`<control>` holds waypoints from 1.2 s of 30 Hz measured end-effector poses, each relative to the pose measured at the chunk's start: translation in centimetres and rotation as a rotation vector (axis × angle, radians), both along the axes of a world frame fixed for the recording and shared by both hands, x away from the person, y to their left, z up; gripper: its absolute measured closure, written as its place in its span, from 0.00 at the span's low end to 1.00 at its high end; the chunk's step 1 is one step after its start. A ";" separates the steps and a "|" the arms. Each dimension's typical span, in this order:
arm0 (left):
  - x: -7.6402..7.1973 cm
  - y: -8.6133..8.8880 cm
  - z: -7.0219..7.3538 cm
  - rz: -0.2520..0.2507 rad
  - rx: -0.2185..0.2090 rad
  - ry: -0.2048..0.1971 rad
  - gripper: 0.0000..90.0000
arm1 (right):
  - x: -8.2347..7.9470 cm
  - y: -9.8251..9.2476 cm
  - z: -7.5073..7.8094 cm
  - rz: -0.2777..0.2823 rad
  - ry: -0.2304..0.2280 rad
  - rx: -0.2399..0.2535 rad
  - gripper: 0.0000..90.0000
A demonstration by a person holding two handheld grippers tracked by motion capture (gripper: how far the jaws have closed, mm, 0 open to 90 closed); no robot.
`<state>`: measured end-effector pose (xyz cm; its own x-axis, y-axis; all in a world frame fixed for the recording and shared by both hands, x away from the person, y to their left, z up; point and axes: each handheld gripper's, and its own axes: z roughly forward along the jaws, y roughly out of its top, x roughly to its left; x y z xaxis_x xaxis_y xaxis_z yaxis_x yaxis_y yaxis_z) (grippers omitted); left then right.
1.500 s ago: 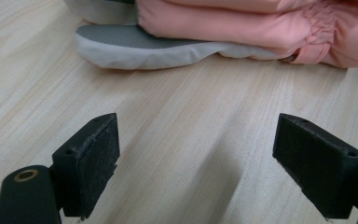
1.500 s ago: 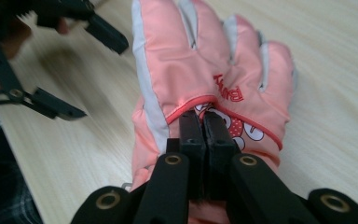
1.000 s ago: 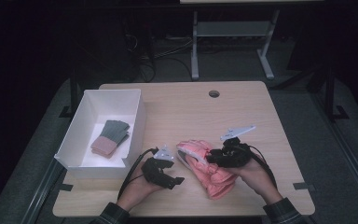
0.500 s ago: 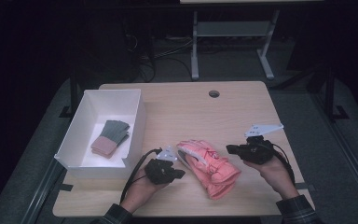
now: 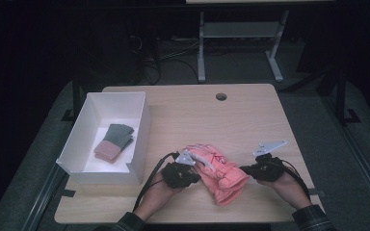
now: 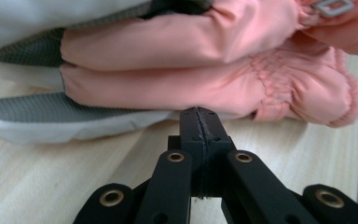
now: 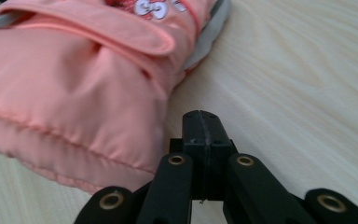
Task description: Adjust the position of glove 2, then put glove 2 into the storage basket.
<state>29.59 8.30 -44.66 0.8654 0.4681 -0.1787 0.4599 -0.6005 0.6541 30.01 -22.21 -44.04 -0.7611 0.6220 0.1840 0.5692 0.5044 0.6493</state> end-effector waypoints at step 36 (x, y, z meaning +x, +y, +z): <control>2.7 1.4 0.4 0.003 0.015 0.033 1.00 | -4.0 2.8 1.3 0.089 0.021 0.025 1.00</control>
